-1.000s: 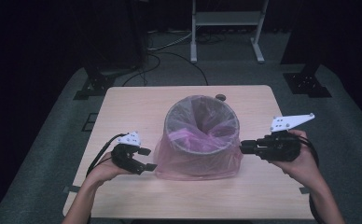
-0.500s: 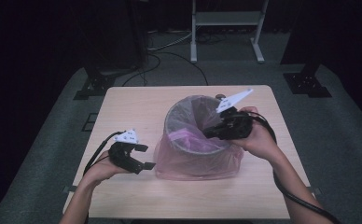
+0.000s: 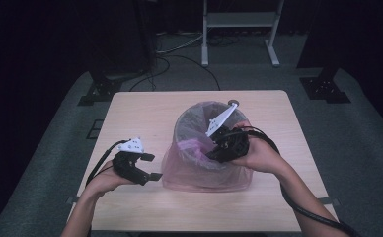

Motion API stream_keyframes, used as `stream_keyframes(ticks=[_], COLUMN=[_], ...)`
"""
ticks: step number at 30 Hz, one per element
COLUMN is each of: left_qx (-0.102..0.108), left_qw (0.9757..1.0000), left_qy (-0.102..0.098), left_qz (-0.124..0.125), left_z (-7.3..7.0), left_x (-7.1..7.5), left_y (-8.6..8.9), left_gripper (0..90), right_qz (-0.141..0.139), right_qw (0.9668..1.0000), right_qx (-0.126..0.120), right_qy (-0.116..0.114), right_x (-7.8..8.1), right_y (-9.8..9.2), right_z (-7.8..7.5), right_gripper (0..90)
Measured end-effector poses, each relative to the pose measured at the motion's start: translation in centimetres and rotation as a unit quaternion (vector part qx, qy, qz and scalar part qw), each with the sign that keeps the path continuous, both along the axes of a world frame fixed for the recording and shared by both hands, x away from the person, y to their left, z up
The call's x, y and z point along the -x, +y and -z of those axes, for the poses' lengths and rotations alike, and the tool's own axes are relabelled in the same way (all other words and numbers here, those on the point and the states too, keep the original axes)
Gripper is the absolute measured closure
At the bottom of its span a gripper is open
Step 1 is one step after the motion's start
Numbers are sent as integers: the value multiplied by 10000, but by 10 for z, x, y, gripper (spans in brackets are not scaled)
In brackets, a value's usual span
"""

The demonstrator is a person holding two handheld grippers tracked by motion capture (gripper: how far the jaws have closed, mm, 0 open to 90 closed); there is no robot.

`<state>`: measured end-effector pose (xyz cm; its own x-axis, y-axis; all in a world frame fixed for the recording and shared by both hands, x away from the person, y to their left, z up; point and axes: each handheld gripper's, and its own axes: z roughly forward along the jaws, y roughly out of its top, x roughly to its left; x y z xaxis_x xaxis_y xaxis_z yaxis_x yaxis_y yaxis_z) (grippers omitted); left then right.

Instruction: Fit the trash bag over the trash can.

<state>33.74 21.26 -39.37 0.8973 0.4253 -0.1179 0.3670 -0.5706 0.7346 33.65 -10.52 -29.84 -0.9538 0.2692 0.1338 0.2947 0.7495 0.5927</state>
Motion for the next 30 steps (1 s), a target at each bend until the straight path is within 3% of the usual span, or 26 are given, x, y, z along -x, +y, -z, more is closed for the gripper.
stream_keyframes(ticks=[4,8,12,16,25,30], left_qx=[20,26,53,74,124,109], left_qw=[10000,10000,10000,9999,9998,9999], left_qy=[-5,-19,-62,-61,-40,-54], left_qz=[-19,-37,-32,-29,-130,-113], left_z=[-2,-4,-6,-5,-4,-5], left_x=[0,-2,-2,-1,2,2], left_y=[1,1,0,1,11,10], left_gripper=[186,185,174,174,174,174], right_qz=[145,274,321,199,-128,-74], right_qw=[9999,9994,9983,9972,9965,9968], right_qx=[-39,171,459,683,812,768], right_qy=[-76,-128,-160,-221,-162,-202], right_x=[-10,-25,-40,-53,-62,-61], right_y=[-9,-12,3,26,64,60], right_z=[-8,-11,-11,-8,-2,-3], right_gripper=[879,878,879,878,879,853])
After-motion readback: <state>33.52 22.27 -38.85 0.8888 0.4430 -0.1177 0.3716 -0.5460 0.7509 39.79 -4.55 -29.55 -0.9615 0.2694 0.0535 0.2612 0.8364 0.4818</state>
